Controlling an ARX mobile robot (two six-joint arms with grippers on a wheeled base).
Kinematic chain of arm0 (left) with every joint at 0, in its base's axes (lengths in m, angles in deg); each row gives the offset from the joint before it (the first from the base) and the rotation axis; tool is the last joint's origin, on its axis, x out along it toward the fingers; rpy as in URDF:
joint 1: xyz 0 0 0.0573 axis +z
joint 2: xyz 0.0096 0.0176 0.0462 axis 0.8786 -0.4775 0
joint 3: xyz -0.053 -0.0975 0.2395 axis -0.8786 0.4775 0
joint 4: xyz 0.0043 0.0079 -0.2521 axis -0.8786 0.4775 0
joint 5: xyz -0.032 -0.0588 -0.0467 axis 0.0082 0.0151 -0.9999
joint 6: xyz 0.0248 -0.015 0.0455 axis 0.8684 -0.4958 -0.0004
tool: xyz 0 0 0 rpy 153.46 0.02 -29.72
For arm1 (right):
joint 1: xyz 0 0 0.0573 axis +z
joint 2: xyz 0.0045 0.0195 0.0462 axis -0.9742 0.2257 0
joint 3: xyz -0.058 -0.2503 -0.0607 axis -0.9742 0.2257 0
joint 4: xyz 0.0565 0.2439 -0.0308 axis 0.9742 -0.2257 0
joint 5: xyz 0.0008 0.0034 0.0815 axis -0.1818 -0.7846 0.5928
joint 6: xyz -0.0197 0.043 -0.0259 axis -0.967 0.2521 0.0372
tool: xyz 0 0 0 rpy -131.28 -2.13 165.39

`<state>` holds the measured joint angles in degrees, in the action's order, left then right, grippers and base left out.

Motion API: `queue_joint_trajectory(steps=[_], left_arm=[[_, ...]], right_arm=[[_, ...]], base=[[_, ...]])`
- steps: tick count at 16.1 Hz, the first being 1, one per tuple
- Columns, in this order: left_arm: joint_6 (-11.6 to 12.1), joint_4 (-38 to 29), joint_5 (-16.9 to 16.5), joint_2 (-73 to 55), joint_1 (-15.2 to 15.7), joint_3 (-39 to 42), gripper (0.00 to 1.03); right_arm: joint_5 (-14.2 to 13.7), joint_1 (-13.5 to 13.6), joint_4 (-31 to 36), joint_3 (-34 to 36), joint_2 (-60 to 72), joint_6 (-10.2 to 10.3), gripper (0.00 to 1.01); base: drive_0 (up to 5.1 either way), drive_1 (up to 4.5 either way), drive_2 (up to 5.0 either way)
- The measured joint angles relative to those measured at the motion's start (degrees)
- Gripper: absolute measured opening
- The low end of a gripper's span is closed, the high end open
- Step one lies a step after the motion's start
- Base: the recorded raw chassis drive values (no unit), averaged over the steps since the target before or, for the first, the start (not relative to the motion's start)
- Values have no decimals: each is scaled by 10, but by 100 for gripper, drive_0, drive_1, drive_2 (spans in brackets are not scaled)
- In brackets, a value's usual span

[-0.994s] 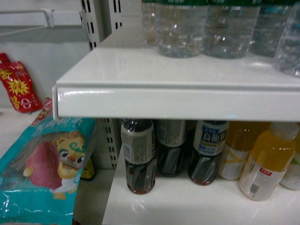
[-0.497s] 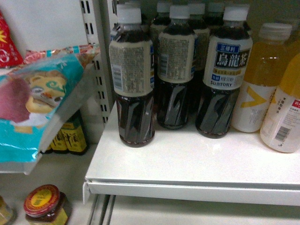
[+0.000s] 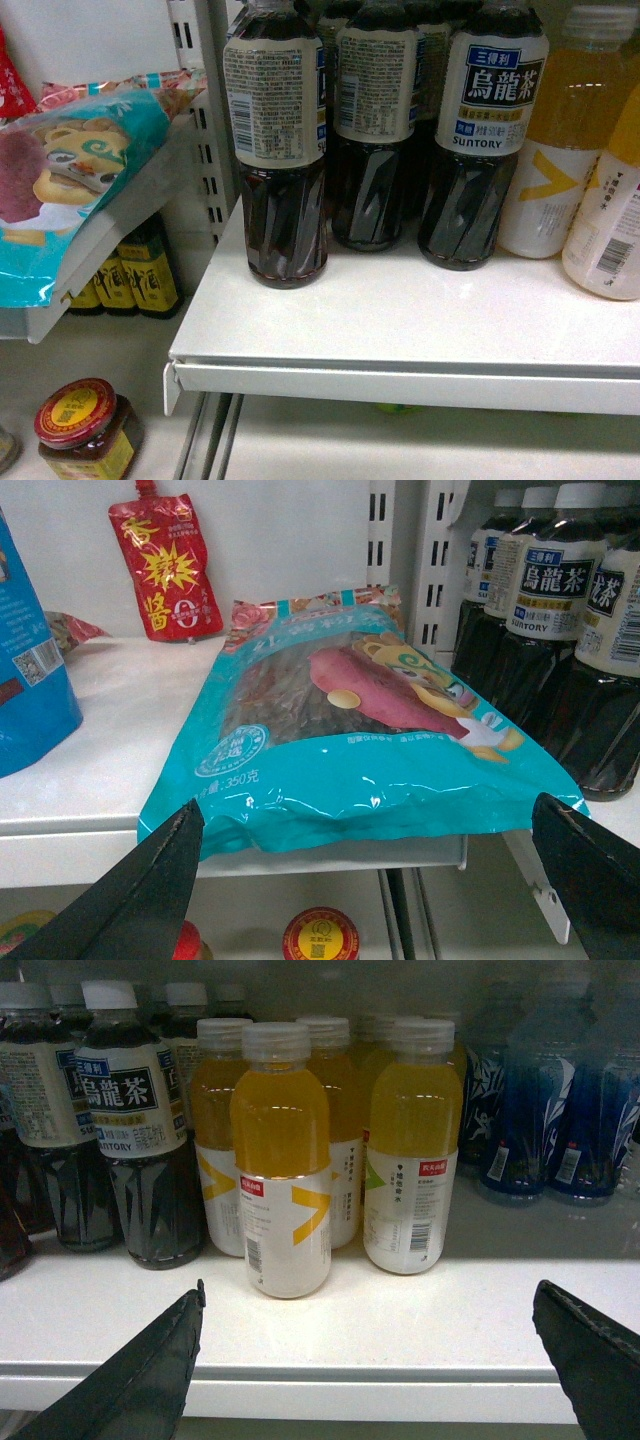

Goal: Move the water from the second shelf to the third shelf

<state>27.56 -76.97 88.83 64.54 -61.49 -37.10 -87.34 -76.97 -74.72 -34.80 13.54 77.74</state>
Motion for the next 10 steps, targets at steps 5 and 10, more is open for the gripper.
queue_joint_trajectory(steps=[5,10], left_arm=[[0,0,0,0,0,0,98],[0,0,0,0,0,0,98]], right_arm=[[0,0,0,0,0,0,98],[0,0,0,0,0,0,98]], base=[[0,0,0],[0,0,0]])
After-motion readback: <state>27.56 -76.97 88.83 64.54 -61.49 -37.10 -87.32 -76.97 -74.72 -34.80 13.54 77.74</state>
